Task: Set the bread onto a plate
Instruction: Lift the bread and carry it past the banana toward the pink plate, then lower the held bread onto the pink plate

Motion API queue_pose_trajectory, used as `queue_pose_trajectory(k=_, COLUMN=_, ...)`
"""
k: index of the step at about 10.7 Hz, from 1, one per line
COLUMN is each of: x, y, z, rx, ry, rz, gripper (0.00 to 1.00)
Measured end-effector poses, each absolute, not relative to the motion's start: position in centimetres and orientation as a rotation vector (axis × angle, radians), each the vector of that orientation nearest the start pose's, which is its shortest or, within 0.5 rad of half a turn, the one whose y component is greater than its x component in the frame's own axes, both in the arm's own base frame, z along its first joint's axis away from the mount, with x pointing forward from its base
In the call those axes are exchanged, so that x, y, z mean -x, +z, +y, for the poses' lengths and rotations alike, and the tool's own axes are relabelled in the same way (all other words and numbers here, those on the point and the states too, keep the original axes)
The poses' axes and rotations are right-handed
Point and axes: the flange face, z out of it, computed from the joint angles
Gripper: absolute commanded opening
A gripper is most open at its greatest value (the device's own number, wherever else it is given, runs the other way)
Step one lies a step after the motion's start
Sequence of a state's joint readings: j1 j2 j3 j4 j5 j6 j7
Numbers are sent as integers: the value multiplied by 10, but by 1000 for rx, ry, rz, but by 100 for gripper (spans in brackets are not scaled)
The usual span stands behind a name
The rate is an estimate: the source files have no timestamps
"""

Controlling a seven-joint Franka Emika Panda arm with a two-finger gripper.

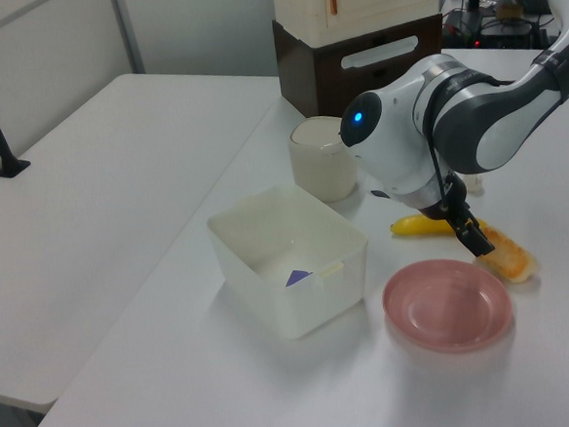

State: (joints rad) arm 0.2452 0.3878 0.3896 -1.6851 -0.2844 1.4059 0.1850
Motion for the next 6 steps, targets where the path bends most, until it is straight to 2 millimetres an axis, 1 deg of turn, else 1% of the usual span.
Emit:
queue_pose_trajectory(k=4, x=-494, y=357, z=299, rx=3281, ry=924, rz=-869, gripper=100)
queue_pose_trajectory(k=5, x=-492, y=354, z=297, rx=3289, ry=939, rz=-877, gripper=100)
queue_pose_trajectory(k=6, x=-488, y=345, z=294, rx=3312, ry=969, rz=-874, gripper=100)
